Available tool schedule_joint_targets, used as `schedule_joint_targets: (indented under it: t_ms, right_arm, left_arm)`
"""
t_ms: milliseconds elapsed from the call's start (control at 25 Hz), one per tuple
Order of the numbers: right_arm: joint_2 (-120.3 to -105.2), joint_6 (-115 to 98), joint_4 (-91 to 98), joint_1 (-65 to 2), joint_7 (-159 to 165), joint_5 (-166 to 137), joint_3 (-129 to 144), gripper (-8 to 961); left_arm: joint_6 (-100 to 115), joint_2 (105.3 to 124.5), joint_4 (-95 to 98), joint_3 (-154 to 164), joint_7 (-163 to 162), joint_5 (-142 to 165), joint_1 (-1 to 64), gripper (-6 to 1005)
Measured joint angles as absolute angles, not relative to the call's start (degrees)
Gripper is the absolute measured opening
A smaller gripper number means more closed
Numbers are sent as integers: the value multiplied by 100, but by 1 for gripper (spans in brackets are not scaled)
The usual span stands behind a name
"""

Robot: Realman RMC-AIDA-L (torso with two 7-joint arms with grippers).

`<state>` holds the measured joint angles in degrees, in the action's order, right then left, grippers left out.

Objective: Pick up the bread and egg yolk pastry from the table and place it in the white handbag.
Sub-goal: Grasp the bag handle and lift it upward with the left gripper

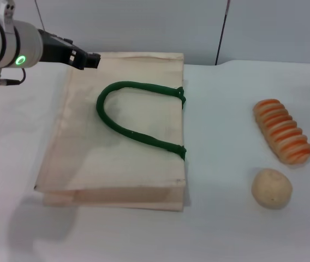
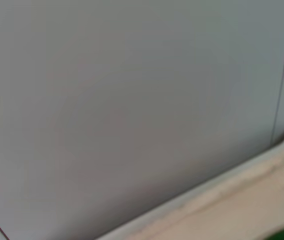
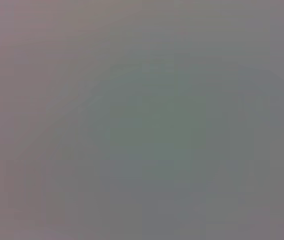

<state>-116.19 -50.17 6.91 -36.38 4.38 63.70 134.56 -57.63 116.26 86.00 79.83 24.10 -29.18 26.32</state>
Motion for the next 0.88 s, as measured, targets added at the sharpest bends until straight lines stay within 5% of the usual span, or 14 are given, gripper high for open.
schedule_joint_targets:
  t_ms: [880]
  right_arm:
    - [-11619, -4886, 775, -3727, 448, 6337, 13458, 736]
  left_arm:
    - [-5986, 11641, 6548, 7898, 1900, -2677, 3909, 657]
